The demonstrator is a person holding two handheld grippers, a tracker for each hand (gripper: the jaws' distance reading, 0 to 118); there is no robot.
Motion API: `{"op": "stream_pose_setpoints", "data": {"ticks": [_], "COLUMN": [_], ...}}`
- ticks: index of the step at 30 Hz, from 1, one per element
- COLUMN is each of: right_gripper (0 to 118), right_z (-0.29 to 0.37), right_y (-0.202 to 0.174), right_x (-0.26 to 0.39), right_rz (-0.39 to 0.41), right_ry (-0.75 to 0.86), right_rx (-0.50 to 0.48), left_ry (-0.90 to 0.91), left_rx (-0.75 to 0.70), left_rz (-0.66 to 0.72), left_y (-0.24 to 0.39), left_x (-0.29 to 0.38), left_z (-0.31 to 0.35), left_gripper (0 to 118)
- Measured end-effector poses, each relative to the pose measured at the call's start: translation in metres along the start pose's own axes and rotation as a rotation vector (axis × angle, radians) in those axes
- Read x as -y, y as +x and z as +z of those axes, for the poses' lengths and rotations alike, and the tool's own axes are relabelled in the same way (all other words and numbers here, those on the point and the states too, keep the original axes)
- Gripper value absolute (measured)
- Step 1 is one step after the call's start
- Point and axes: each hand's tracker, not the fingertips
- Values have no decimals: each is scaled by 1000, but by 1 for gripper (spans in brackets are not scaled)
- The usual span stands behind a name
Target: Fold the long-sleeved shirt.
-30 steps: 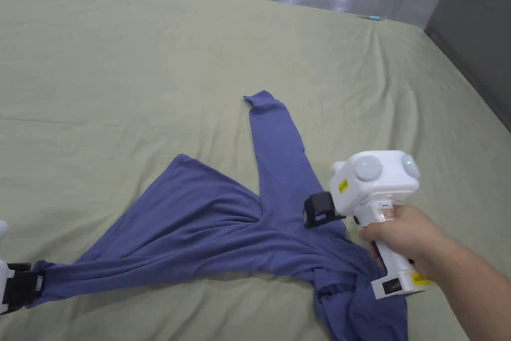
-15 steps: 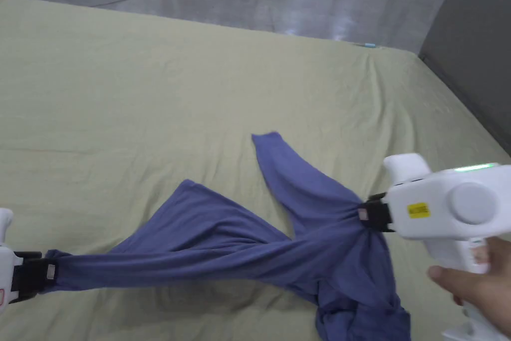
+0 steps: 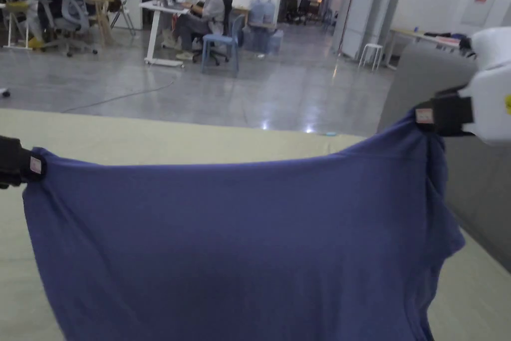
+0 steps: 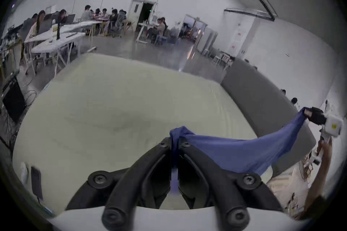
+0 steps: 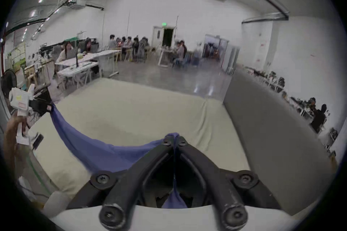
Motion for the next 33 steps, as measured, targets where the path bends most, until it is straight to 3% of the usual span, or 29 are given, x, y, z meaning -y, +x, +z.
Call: {"op": "stream_pose_setpoints", "data": {"ticks": [2, 3, 7, 10, 17, 19, 25, 29, 33], "right_gripper": [0, 0, 0, 0, 0, 0, 0, 0, 0], "right_z": [-9, -13, -23, -28, -56, -69, -81, -109, -155], "right_y": [8, 9, 19, 19, 38, 47, 51, 53, 53], "right_x": [-37, -59, -134, -190, -306, -336, -365, -367, -331], "right_rz": [-19, 10, 65, 160, 144, 170, 154, 162, 151], "right_ry": [28, 51, 117, 174, 239, 243, 249, 242, 189], "right_rx": [-8, 12, 72, 135, 316, 362, 405, 419, 362], "left_ry": [45, 70, 162, 241, 289, 315, 392, 369, 315], "left_rx": [-3, -34, -72, -119, -168, -177, -140, -199, -221], "left_rz": [65, 63, -10, -111, -160, -164, -45, -160, -197], "left_y": [-2, -5, 14, 36, 63, 70, 75, 105, 97], "left_x": [-40, -63, -145, -201, -308, -332, -375, -369, -357], "left_z": [-9, -14, -6, 7, 8, 6, -9, -28, -62], "left_gripper": [0, 0, 0, 0, 0, 0, 0, 0, 0]}}
